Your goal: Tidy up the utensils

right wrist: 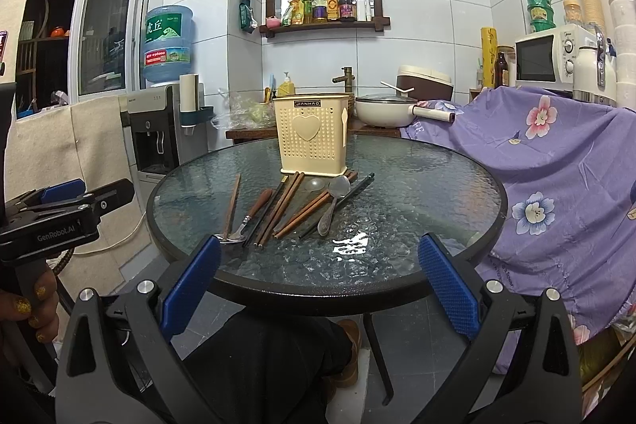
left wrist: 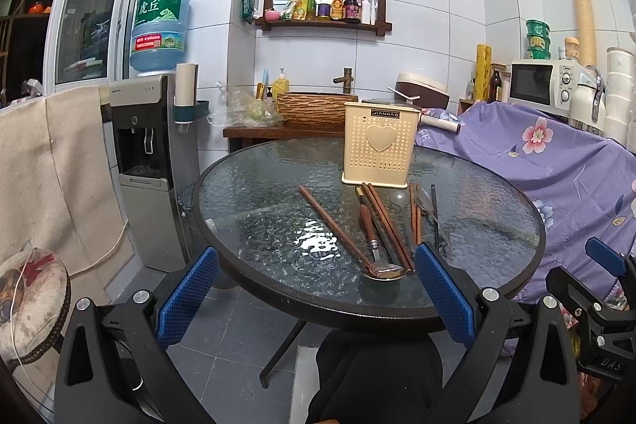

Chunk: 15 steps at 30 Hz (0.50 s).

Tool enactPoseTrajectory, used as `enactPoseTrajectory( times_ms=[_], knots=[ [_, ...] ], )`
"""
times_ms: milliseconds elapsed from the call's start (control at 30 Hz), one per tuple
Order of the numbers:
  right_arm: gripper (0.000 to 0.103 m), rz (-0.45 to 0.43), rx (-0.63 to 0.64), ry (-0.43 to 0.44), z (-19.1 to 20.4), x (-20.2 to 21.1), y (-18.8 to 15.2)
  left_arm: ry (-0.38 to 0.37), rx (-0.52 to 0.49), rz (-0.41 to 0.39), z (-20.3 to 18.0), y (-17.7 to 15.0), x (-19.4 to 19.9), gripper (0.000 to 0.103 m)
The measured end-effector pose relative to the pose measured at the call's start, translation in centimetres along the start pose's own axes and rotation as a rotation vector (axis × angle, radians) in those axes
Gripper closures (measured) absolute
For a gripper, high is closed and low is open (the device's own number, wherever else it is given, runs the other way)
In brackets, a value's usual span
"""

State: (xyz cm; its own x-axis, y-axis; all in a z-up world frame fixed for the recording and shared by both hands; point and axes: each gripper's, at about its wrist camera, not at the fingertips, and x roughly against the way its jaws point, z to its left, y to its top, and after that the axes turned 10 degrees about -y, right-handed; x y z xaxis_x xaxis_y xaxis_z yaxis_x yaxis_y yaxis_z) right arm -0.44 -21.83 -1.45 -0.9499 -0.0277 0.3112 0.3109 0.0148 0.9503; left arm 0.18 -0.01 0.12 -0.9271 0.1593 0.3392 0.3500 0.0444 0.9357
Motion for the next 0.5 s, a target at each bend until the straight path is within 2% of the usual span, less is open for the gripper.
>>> enactPoseTrajectory(
  times_ms=[500],
  knots=[
    [0.005, 0.001, 0.0, 0.001, -0.04, 0.06, 0.01, -0.007, -0.001, -0.008, 0.05, 0.01, 0.16, 0.006]
  ],
)
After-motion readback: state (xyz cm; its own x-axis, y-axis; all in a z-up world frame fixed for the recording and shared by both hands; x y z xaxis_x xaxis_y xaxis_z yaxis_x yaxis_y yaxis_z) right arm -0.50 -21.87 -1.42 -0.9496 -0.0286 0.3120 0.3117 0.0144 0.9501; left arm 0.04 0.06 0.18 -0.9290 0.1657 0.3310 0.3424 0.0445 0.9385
